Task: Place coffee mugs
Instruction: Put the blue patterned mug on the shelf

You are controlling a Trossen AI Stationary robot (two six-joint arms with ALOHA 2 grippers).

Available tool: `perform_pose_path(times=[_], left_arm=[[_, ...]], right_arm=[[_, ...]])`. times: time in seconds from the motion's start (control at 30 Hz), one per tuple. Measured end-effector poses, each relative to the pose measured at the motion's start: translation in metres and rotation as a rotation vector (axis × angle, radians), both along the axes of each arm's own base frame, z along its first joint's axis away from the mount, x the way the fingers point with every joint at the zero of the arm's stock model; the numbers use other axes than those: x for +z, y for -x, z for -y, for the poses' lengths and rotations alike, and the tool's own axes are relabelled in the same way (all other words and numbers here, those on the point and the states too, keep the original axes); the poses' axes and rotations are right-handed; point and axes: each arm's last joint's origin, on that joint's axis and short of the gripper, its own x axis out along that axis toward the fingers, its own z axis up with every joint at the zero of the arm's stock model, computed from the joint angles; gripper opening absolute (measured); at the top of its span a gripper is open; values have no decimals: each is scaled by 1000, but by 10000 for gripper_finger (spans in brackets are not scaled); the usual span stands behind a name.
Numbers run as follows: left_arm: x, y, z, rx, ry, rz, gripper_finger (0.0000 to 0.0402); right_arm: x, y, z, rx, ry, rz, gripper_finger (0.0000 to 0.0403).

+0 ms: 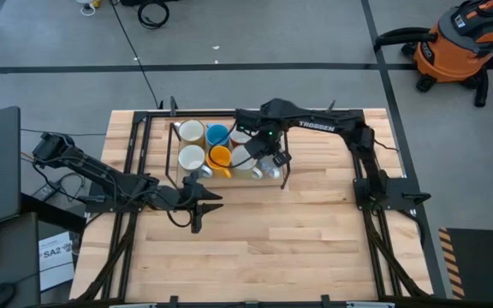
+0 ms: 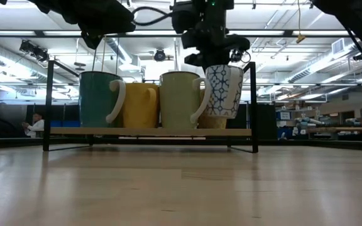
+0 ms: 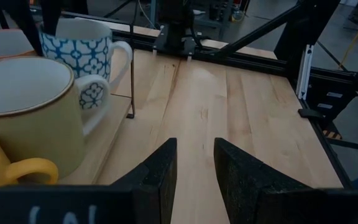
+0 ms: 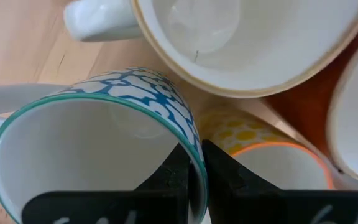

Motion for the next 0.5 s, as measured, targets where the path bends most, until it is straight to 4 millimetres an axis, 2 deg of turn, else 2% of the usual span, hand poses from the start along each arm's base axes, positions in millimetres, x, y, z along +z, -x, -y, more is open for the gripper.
perform_pose_path(times=[0.23, 0.5], left_arm=[[0, 0, 0, 0, 0, 0, 112], [0, 0, 0, 0, 0, 1, 112]], right_arm=[[-8, -5, -1, 5, -4, -14, 31], [-9, -6, -1, 7, -2, -7, 31]])
